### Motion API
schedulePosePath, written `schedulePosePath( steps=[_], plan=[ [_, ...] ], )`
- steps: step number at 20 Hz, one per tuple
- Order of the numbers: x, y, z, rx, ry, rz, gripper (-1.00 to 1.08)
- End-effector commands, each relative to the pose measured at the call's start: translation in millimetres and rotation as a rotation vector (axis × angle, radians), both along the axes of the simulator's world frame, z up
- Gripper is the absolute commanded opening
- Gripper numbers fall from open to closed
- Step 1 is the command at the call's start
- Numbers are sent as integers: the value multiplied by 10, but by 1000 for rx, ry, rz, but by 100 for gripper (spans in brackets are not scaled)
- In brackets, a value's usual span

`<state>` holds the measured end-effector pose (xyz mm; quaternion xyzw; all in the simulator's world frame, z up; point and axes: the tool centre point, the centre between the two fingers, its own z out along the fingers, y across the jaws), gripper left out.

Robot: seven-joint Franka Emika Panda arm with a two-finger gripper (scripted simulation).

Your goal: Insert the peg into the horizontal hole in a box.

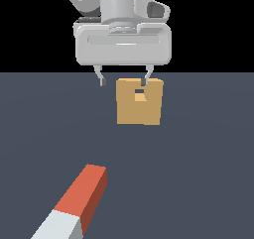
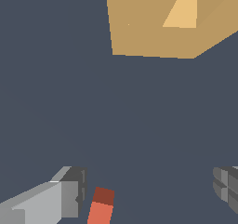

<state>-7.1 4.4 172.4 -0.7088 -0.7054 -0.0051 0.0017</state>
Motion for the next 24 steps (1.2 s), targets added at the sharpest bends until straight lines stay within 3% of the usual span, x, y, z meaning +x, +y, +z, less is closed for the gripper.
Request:
schedulePosePath(
  steps=[1,5,9,19,24],
  plan=[
    [0,0,0,0,0,0,100],
    [-22,-97,-40,0,0,-9,100],
    [-93,-391,-160,-2,1,-35,100],
    [-504,-1717,-713,-9,4,-157,100],
    [-686,-2207,-923,-10,5,-202,100]
  ],
)
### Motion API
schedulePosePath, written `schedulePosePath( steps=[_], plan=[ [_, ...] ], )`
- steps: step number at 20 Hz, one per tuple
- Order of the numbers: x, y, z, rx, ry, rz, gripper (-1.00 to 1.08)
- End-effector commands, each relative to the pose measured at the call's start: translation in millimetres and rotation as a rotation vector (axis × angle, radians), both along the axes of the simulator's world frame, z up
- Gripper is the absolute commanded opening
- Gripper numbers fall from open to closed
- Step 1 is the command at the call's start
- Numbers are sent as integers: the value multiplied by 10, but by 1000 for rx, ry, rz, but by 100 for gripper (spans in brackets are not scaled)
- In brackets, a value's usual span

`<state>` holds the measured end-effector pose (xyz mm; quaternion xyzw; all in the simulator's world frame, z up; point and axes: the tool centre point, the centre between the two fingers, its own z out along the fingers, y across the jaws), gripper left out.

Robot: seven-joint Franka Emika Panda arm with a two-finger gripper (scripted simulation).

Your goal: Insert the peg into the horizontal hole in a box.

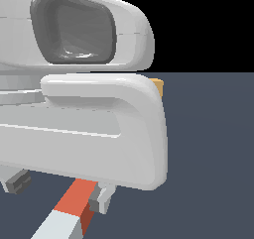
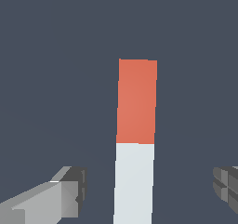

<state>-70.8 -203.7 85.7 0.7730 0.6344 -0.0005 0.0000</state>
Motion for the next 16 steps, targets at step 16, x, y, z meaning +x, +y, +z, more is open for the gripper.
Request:
schedulePosePath(
  steps=[16],
  plan=[
    [-146,-381,-329,0,0,-35,100]
  ],
)
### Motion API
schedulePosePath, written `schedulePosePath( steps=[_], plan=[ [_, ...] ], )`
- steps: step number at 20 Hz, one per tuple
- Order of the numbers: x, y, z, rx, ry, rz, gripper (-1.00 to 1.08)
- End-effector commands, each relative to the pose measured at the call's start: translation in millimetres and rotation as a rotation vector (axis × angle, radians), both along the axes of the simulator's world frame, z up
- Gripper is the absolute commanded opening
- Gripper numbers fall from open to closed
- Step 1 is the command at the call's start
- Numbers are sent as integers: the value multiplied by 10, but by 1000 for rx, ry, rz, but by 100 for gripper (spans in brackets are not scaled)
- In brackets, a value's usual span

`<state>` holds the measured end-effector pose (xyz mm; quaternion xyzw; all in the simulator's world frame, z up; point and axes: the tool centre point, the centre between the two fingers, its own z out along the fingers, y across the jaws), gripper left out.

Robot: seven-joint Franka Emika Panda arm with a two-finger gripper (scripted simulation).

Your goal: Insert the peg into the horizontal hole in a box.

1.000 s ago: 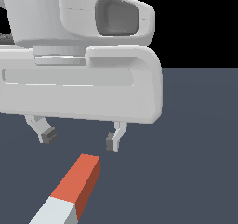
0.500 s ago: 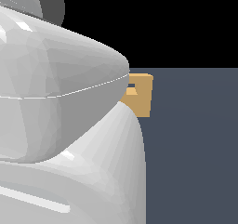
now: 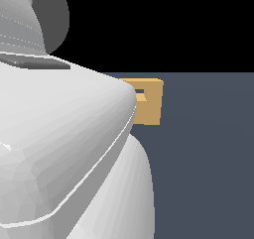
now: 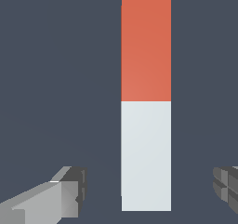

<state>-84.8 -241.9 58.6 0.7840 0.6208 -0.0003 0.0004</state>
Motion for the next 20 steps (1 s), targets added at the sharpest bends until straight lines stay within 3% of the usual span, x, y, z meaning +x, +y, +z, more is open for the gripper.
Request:
schedulePosePath(
  steps=[1,11,12,20],
  plan=[
    [-7,0,-106,1,1,0,100],
    [0,-9,-403,1,0,0,100],
    [0,-9,-403,1,0,0,-100],
    [0,-9,-403,1,0,0,-100]
  ],
)
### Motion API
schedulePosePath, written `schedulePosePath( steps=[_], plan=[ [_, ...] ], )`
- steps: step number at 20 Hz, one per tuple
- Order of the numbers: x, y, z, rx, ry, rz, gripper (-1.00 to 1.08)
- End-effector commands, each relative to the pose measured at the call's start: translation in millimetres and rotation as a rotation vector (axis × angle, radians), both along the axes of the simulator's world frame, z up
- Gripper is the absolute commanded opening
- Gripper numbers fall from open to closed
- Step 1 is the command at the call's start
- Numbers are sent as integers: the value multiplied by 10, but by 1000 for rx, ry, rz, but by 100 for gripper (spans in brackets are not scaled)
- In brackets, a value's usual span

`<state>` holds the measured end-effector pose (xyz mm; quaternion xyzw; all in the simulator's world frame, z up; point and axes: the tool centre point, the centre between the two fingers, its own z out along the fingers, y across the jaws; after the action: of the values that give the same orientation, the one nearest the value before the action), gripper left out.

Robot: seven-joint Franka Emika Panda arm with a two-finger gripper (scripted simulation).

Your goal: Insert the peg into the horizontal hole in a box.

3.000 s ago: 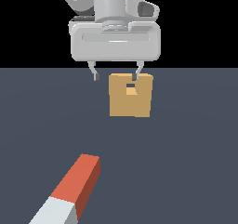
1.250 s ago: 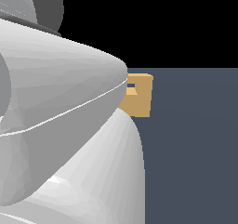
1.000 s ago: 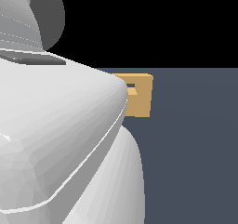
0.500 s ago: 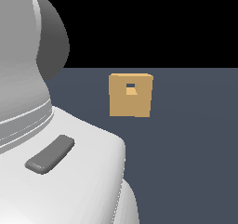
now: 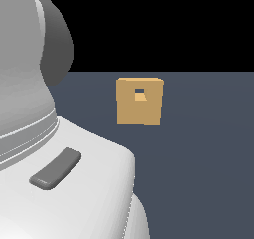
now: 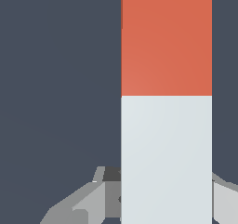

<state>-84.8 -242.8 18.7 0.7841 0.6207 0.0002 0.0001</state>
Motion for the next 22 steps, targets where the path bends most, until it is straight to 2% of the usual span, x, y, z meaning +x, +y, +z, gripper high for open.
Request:
schedulePosePath(
  steps=[1,6,11,16,22],
  plan=[
    [-1,0,-4,0,0,0,-100],
    [34,59,22,0,0,4,-100],
    [167,294,112,0,0,21,-100],
    [405,735,281,-1,0,52,-100],
    [774,1470,557,-2,1,103,-100]
  ],
)
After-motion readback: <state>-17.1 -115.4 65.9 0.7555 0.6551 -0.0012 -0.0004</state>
